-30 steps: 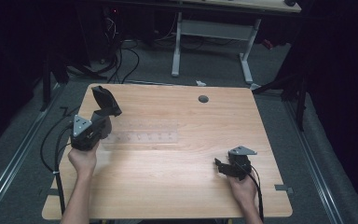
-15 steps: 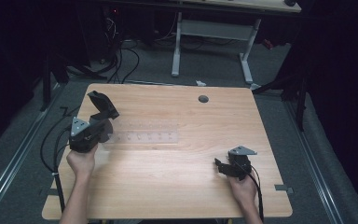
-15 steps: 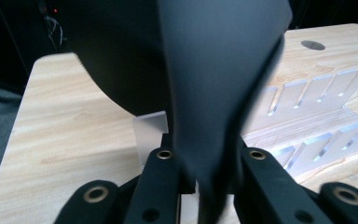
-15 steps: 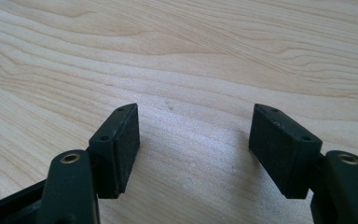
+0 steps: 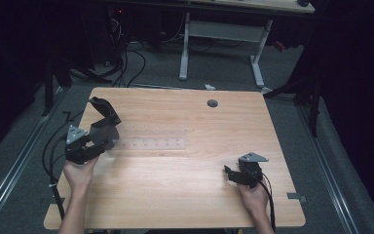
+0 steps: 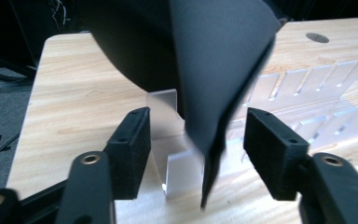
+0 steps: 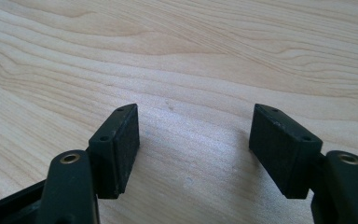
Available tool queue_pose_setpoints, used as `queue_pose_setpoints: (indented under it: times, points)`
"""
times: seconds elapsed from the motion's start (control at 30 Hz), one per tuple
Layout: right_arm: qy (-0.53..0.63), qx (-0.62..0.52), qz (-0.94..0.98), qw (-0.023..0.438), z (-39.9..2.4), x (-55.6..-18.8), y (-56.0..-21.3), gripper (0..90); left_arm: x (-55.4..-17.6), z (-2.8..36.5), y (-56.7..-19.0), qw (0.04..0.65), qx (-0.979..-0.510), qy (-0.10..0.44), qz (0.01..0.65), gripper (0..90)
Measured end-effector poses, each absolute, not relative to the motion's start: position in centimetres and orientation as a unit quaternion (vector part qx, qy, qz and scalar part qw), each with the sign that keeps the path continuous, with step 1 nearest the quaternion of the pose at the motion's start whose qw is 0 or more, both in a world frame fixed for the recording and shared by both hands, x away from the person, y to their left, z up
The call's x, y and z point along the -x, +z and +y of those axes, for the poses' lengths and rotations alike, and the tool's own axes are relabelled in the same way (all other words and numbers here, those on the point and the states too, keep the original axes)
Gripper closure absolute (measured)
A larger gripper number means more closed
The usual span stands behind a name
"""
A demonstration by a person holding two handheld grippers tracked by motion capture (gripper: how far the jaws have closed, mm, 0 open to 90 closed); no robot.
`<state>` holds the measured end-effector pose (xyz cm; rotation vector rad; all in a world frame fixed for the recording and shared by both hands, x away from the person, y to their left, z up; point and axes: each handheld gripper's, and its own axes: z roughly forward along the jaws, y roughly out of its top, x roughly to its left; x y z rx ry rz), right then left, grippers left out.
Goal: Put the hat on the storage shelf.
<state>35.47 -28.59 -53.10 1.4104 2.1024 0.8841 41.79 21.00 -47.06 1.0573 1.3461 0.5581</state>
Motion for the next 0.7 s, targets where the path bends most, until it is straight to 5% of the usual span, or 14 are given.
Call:
queue_pose_setpoints:
  times: [0.17,0.7]
  points:
    - [0.321,-0.513,0.763,0.228,-28.6,-35.5,-53.1,33.6,-39.7,22.0,-47.2,0.626,-0.438,0.239,0.599,37.5]
    - [0.321,-0.513,0.763,0.228,-28.6,-35.5,-53.1,33.6,-35.5,16.2,-49.9,0.622,-0.514,0.169,0.566,37.7]
